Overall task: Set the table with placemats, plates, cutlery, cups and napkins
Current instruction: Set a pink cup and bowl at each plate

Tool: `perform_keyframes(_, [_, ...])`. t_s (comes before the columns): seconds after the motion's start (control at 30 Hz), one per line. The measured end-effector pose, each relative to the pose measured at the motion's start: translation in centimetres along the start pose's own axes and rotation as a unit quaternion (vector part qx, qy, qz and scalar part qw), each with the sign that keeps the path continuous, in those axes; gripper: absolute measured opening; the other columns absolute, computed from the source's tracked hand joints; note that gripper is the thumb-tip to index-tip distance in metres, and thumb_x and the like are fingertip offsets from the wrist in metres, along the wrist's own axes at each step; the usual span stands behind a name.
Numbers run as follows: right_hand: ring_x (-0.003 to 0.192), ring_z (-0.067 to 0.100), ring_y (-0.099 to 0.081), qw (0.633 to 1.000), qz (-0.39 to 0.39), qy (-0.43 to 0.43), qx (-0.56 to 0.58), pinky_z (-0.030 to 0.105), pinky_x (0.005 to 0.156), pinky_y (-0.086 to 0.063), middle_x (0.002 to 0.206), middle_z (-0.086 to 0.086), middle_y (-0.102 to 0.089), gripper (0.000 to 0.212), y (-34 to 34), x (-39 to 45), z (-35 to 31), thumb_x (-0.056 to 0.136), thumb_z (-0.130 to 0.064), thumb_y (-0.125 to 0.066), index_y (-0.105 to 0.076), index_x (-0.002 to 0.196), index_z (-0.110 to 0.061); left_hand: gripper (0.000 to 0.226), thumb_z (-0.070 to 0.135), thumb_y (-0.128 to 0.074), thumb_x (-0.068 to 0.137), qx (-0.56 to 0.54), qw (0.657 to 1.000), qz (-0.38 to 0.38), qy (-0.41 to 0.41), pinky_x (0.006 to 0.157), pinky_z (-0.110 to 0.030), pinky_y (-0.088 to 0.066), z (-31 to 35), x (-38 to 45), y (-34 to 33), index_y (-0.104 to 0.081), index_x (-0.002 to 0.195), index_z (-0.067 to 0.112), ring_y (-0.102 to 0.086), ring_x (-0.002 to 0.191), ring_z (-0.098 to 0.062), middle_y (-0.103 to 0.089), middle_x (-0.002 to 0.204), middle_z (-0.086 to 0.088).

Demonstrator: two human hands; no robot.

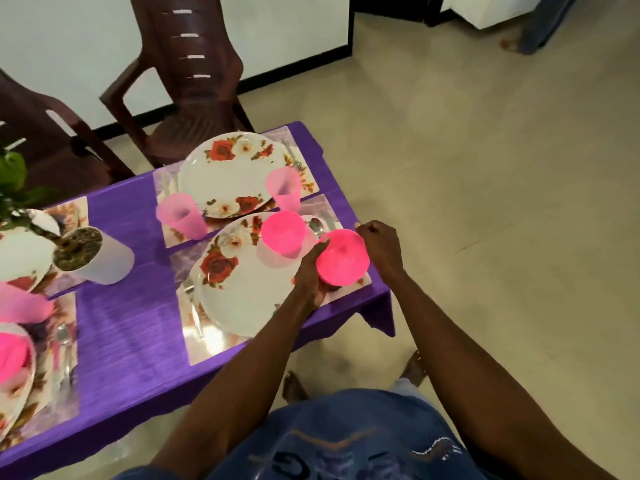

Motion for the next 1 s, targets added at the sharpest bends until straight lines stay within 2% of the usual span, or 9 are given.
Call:
perform_keyframes(0.07, [0.062,0.016,-0.04,1.0,0.0,0.002,0.021,0.031,0.059,-0.034,0.065,0.015,-0.048,0.045,3.5,1.7,0.8,0.091,-0.037,-0.059,-0.053,0.07,0.003,0.046,0.042,-0.067,0.08,0.009,1.0,0.0,-0.003,0.058,-0.038,-0.056,-1.0,1.6,-3.9,-0.06,0.119,0.018,-0.063,0.09,-0.036,-0.062,0.117,-0.016])
perform_keyframes(0.17, [0.059,0.016,-0.046,0.999,0.006,-0.006,0.042,0.03,0.055,-0.039,0.063,0.01,-0.049,0.058,9.9,4.6,2.4,0.087,-0.057,-0.058,-0.056,0.072,-0.001,0.059,0.045,-0.071,0.072,-0.004,1.0,-0.003,-0.008,0.084,-0.054,-0.052,-3.4,4.6,-10.4,-0.061,0.123,0.017,-0.062,0.106,-0.039,-0.064,0.12,-0.017])
perform_keyframes(0.23, [0.059,0.015,-0.048,0.999,0.004,-0.001,0.04,0.032,0.055,-0.042,0.063,0.001,-0.052,0.049,13.8,6.4,3.3,0.085,-0.052,-0.065,-0.057,0.073,-0.005,0.071,0.051,-0.073,0.072,0.008,1.0,-0.009,-0.006,0.094,-0.062,-0.048,-5.2,6.4,-14.3,-0.057,0.131,0.015,-0.06,0.116,-0.041,-0.062,0.128,-0.018])
perform_keyframes(0.33, [0.066,0.017,-0.054,1.0,0.003,0.002,0.008,0.039,0.063,-0.048,0.071,-0.003,-0.059,0.023,18.7,9.1,4.3,0.081,-0.031,-0.072,-0.058,0.077,-0.013,0.071,0.058,-0.069,0.077,0.017,0.999,-0.026,0.017,0.093,-0.06,-0.05,-7.0,8.2,-19.6,-0.057,0.133,0.018,-0.06,0.117,-0.038,-0.062,0.13,-0.015])
perform_keyframes(0.47, [0.069,0.019,-0.055,1.0,0.017,-0.011,-0.008,0.042,0.066,-0.052,0.076,0.001,-0.059,0.019,22.4,12.6,4.1,0.078,-0.02,-0.073,-0.056,0.08,-0.011,0.062,0.064,-0.056,0.086,0.01,0.998,-0.056,0.024,0.096,-0.06,-0.048,-7.4,10.1,-24.1,-0.061,0.127,0.019,-0.063,0.114,-0.036,-0.067,0.124,-0.013])
perform_keyframes(0.57, [0.067,0.019,-0.052,1.0,0.015,-0.018,-0.01,0.04,0.064,-0.049,0.075,0.003,-0.057,0.019,23.2,15.0,3.7,0.079,-0.018,-0.07,-0.056,0.08,-0.006,0.065,0.066,-0.056,0.085,0.014,0.998,-0.051,0.021,0.096,-0.062,-0.047,-6.9,11.9,-26.0,-0.06,0.129,0.019,-0.062,0.115,-0.038,-0.066,0.124,-0.014])
perform_keyframes(0.77, [0.065,0.015,-0.045,1.0,-0.008,-0.006,-0.03,0.025,0.056,-0.036,0.075,0.002,-0.052,0.013,21.5,21.7,1.2,0.082,-0.011,-0.065,-0.055,0.082,-0.004,0.067,0.067,-0.058,0.084,-0.024,0.999,-0.021,0.008,0.094,-0.06,-0.05,-4.0,17.8,-27.1,-0.059,0.13,0.019,-0.062,0.115,-0.039,-0.066,0.125,-0.014])
perform_keyframes(1.0, [0.065,0.016,-0.044,0.993,-0.079,0.031,-0.084,0.027,0.055,-0.034,0.074,0.002,-0.051,0.011,14.8,33.5,-4.1,0.082,-0.009,-0.063,-0.052,0.08,-0.008,0.063,0.066,-0.059,0.083,-0.093,0.995,0.042,-0.016,0.097,-0.064,-0.045,3.9,27.5,-26.2,-0.061,0.125,0.02,-0.06,0.116,-0.04,-0.065,0.126,-0.015])
Point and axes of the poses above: each hand's wrist, its own x-axis towards the middle knuckle, its own y-axis out of the back of the hand, z = x × y, the point moved 3 cm from there along x, towards the middle knuckle
